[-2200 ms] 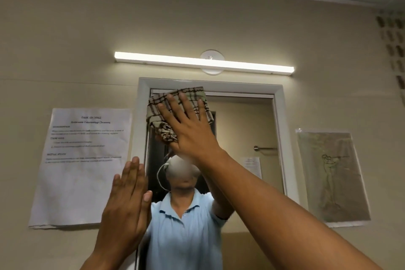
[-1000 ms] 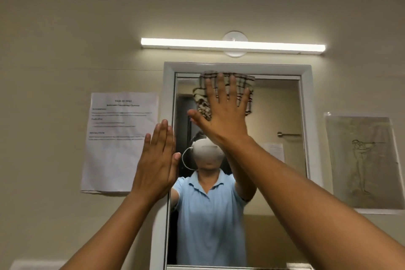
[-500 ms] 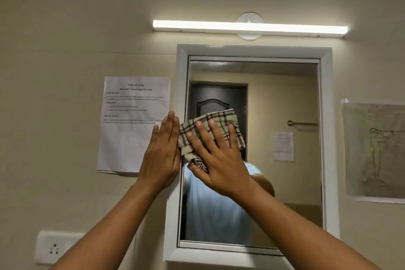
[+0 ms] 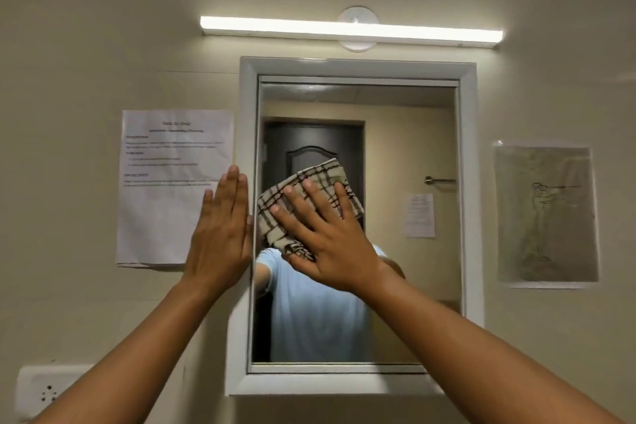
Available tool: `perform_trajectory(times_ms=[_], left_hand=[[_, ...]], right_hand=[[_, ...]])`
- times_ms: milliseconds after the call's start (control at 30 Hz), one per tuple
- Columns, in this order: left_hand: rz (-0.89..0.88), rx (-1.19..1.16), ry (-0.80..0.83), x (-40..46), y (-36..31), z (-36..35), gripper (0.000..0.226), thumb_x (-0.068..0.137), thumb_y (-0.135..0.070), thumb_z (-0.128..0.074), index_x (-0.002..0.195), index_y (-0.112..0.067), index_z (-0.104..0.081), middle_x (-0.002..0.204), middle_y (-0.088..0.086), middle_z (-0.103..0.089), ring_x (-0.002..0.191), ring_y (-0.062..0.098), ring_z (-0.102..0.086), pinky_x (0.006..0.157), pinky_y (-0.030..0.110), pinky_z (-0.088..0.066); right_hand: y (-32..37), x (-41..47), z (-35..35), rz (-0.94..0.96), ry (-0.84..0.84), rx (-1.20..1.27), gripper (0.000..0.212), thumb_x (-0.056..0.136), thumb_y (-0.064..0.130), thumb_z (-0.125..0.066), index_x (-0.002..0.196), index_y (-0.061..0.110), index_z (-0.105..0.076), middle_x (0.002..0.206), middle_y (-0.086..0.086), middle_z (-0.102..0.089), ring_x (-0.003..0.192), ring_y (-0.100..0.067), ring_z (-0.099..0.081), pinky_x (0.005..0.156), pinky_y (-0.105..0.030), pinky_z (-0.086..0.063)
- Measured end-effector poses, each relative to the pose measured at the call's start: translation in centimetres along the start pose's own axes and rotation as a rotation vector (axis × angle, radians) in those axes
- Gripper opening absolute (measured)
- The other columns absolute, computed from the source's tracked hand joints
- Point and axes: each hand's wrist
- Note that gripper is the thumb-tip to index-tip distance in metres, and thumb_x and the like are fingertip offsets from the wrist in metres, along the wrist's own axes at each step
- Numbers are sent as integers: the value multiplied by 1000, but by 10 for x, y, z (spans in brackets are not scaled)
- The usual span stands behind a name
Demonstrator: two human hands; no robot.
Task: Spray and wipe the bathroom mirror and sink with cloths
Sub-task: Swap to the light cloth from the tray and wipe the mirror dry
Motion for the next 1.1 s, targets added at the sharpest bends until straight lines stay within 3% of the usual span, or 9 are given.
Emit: perform_trajectory(times_ms=[100, 333, 467, 533, 767, 900, 967, 1033, 1100], left_hand=[[53, -40, -23, 0, -12, 0, 70, 93, -28, -24, 157, -3, -8, 166, 14, -3, 154, 23, -1, 125, 46, -11], [203, -157, -119, 12, -27, -13, 68, 91, -22, -29, 157, -5, -18, 166, 11, -10, 153, 25, -13, 120, 44, -24], [195, -173, -107, 11, -30, -19, 69, 92, -22, -30, 156, -2, -15, 166, 16, -8, 152, 34, -12, 120, 49, -19], [192, -153, -121, 9, -32, -23, 67, 94, -23, -26, 157, -3, -10, 166, 13, -5, 154, 28, -7, 123, 46, -18], [209, -213, -113, 6, -37, -12, 66, 95, -21, -28, 158, -7, -12, 167, 5, -4, 153, 21, -13, 110, 26, -32], [252, -269, -60, 5, -35, -4, 64, 98, -14, -39, 157, -8, -16, 167, 7, -8, 149, 33, -25, 116, 46, -31], [254, -298, -85, 4, -35, -2, 63, 100, -11, -41, 157, -10, -16, 167, 5, -9, 142, 36, -38, 110, 47, -40], [230, -310, -112, -1, -33, -1, 64, 101, -10, -42, 158, -14, -12, 168, 0, -6, 114, 32, -61, 86, 35, -55], [210, -321, -113, -6, -29, 0, 65, 102, -9, -42, 158, -17, -10, 167, -4, -3, 101, 29, -65, 75, 24, -51]], right_hand=[[-40, -10, 9, 41, 40, -48, 70, 97, 62, -37, 157, 29, -22, 166, -4, -13, 153, -29, -4, 118, -63, -9], [-145, -33, 45, -336, 60, -81, 73, 98, 61, -33, 159, 28, -10, 167, -4, -1, 154, -27, 6, 118, -63, -7], [-126, -65, 42, -543, 29, -61, 74, 98, 63, -31, 159, 28, -8, 167, -4, 2, 153, -27, 8, 119, -61, 1], [-100, -86, 35, -609, 42, -35, 75, 98, 63, -31, 159, 27, -6, 167, -5, 4, 153, -28, 10, 120, -61, 4], [-28, -144, 12, -513, 91, 54, 74, 97, 60, -34, 159, 25, -12, 167, -9, -3, 153, -33, 2, 117, -67, -3], [-47, -96, 20, -496, 94, 31, 74, 98, 62, -29, 159, 26, -9, 167, -7, 0, 153, -31, 6, 117, -67, -4], [-48, -61, 23, -502, 94, 33, 75, 97, 67, -19, 159, 28, -3, 167, -6, 5, 153, -31, 10, 118, -65, 1], [-41, -30, 22, -488, 85, 27, 76, 96, 69, -17, 159, 27, -5, 167, -7, 4, 153, -32, 9, 118, -65, 1], [-28, -7, 17, -464, 71, 14, 77, 96, 67, -23, 159, 26, -9, 167, -8, 0, 153, -34, 4, 117, -66, -1]])
Point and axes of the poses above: each hand's wrist, its own x-axis towards the middle knuckle, its own z-axis out of the back of the hand, y = z × x
